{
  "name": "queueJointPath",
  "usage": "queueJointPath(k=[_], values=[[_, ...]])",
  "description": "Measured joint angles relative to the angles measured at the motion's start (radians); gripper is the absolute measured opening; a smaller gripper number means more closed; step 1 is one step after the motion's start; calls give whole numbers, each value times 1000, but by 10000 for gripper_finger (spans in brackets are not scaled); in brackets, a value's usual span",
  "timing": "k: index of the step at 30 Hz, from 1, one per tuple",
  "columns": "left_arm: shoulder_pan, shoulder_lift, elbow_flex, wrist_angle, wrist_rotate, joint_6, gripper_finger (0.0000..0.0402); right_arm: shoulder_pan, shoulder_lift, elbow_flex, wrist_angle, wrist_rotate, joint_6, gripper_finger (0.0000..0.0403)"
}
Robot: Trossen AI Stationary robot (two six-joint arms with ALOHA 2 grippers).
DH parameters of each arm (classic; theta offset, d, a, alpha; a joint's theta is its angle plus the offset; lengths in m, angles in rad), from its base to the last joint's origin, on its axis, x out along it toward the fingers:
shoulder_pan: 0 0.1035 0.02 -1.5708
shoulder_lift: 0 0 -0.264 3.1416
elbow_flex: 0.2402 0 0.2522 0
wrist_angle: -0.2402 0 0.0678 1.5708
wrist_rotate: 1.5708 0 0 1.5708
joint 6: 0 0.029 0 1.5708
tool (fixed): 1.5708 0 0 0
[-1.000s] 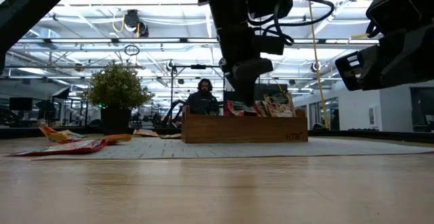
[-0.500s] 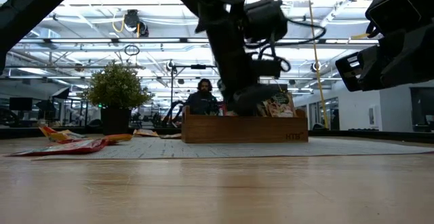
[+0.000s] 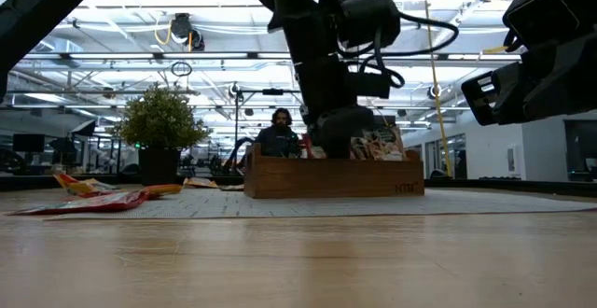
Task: Pick & Place Tea
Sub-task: Put the red tea bag into the middle section of the wooden organizer
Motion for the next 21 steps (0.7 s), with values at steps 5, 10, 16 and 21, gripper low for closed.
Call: queueJointPath(k=[5, 10, 16, 21], values=[[0, -30, 2, -8, -7, -10, 20, 0, 0, 0, -1, 0, 0, 91], [-6, -51, 2, -5, -9, -13, 9, 0, 0, 0, 1, 0, 0, 91], [-13, -70, 2, -3, -12, -12, 15, 0, 0, 0, 0, 0, 0, 91], [-13, -83, 4, -9, -13, -21, 6, 0, 0, 0, 0, 0, 0, 91]])
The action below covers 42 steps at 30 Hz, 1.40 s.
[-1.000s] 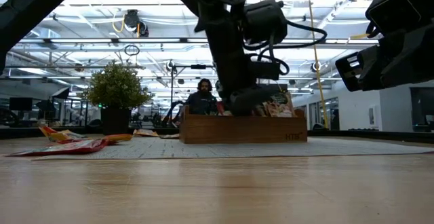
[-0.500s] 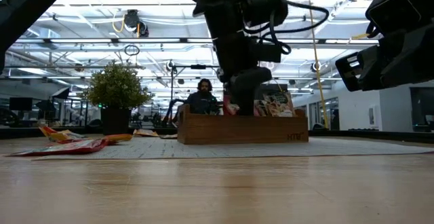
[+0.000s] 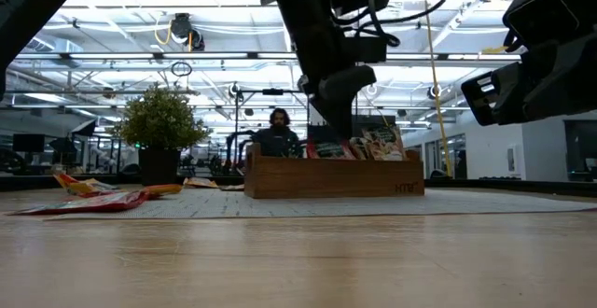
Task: Pick & Place Tea
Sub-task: Put the red tea bag into the middle section of the wooden organizer
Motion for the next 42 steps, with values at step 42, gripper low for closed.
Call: queueJointPath(k=[42], values=[[14, 11, -174, 101, 2, -100, 4, 0, 0, 0, 0, 0, 0, 91]])
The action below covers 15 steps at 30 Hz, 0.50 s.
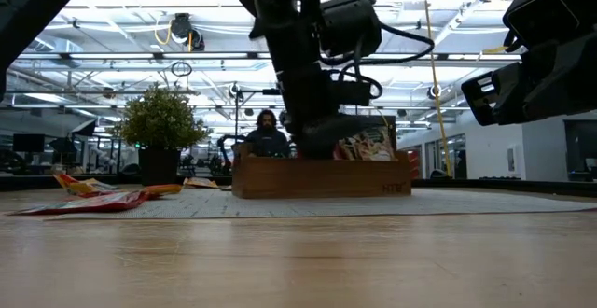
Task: Pick & Place Tea
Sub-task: Put the red tea bag into the middle section of the wooden organizer
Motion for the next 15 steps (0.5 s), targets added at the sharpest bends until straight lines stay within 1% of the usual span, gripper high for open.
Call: queueJointPath(k=[6, 12, 15], values=[[-21, 2, 39, -34, -112, 2, 14, 0, 0, 0, 0, 0, 0, 91], [-21, 2, 39, -31, -130, 2, 4, 0, 0, 0, 0, 0, 0, 91], [-21, 2, 39, -31, -137, 2, 16, 0, 0, 0, 0, 0, 0, 91]])
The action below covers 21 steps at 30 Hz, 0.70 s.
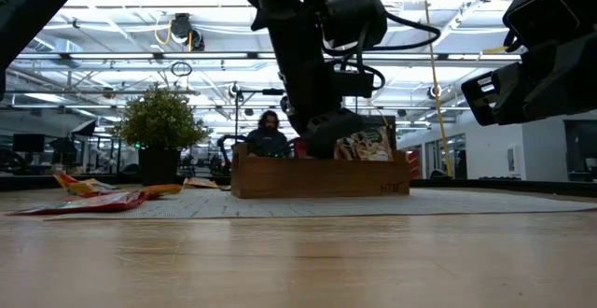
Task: Pick & Place Tea
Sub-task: Put the red tea bag into the middle section of the wooden organizer
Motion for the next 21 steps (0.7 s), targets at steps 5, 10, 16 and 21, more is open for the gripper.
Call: queueJointPath(k=[5, 10, 16, 21], values=[[-6, 0, 0, 2, 0, 31, 35, 0, 0, 0, 0, 0, 0, 91], [-23, -30, 0, 11, 0, 49, 35, 0, 0, 0, 0, 0, 0, 91], [-57, -78, 1, 5, 11, 41, 36, 0, 0, 1, -2, 0, 1, 91], [-135, -154, 2, -206, 33, 25, 35, 0, 0, 1, -8, -1, 8, 91]])
